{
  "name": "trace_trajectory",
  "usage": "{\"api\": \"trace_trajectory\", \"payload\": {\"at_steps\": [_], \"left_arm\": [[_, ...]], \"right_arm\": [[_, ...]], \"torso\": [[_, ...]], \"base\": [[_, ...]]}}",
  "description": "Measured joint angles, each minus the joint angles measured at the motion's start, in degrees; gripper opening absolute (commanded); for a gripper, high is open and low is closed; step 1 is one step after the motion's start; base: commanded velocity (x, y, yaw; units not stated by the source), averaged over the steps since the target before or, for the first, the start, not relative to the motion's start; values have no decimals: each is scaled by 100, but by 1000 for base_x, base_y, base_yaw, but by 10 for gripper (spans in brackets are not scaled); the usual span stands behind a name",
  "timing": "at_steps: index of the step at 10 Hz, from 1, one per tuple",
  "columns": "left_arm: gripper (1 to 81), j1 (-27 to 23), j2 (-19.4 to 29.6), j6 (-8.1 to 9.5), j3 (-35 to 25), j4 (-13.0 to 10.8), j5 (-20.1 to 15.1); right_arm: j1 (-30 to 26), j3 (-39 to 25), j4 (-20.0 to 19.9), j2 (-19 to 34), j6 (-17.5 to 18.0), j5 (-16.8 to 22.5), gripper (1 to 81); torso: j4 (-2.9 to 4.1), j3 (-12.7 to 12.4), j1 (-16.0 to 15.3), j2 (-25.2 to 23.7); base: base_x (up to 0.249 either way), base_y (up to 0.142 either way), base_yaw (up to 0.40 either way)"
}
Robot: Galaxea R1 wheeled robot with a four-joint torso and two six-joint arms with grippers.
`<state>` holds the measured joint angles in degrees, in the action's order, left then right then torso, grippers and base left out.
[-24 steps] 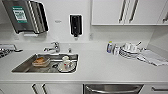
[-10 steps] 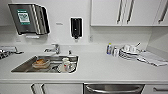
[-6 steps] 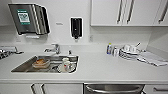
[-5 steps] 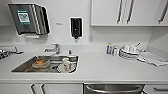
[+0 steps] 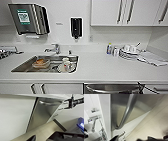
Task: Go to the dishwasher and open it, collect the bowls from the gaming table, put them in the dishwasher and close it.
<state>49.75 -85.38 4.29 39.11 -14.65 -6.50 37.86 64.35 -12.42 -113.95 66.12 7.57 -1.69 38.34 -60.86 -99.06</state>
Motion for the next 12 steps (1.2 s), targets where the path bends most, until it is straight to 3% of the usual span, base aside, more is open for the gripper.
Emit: {"api": "trace_trajectory", "payload": {"at_steps": [2, 9, 12], "left_arm": [[811, -2, -1, 0, 9, 0, 5], [811, -2, -37, 0, 127, 2, 2], [811, -2, -48, 0, 155, 0, 0]], "right_arm": [[-38, 362, -100, -57, 364, 127, 811], [-896, 1541, -157, -730, 1436, 1751, 811], [-895, 1787, 324, -802, 2068, 2313, 811]], "torso": [[0, 2, 0, 0], [0, 2, 0, 0], [0, 5, 0, 0]], "base": [[0, 0, 0], [0, 0, 0], [0, 0, 0]]}}
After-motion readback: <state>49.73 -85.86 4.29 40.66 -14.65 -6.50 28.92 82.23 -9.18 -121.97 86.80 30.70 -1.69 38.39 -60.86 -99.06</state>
